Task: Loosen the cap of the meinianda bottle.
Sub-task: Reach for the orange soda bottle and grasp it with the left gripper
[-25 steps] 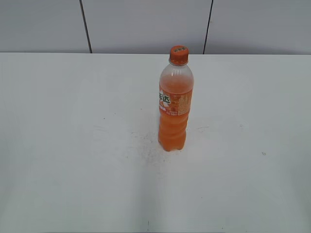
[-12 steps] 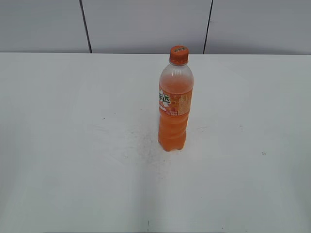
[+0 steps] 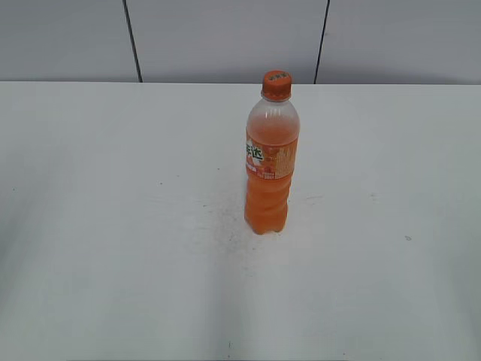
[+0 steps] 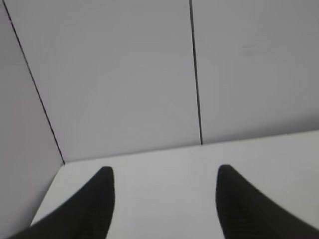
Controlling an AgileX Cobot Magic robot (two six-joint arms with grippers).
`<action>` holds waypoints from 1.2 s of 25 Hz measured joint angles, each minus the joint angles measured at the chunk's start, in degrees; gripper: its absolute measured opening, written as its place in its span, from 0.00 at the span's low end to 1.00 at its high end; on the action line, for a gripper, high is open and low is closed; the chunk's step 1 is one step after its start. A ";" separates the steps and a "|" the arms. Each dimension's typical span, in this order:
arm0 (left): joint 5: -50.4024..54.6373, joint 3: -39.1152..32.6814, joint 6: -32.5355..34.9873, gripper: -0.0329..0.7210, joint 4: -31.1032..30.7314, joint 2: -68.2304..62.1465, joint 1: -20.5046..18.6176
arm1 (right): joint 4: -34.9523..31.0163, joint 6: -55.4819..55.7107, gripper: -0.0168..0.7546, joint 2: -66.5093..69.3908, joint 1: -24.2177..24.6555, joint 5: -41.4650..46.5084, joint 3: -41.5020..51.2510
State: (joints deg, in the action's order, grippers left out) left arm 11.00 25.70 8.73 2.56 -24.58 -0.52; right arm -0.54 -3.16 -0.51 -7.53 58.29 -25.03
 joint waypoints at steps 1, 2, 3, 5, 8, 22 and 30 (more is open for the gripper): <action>-5.97 -1.21 0.00 0.58 0.27 -2.18 0.00 | 0.00 0.00 0.70 0.00 0.00 0.00 0.00; -11.00 -2.63 0.00 0.57 0.33 -4.45 0.00 | 0.00 0.00 0.70 0.00 0.00 0.00 0.00; -16.70 -3.82 0.00 0.56 0.65 -6.50 0.00 | 0.00 0.00 0.70 0.00 0.00 0.00 0.00; -26.04 -4.87 0.00 0.54 0.60 -11.65 0.00 | 0.00 0.00 0.70 0.00 0.00 0.00 0.00; -36.26 -5.09 0.00 0.49 0.60 -17.97 0.00 | 0.00 0.00 0.70 0.00 0.00 0.00 0.00; -58.35 -3.37 -25.37 0.45 -33.50 -49.62 0.00 | 0.02 0.00 0.70 0.00 0.00 0.00 0.00; -65.21 7.69 -33.42 0.45 -61.10 -68.45 0.00 | 0.02 0.04 0.70 0.00 0.00 0.00 0.00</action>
State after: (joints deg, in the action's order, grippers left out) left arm -54.22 33.39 -24.70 -58.53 -93.03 -0.52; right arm -0.52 -3.12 -0.51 -7.53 58.29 -25.03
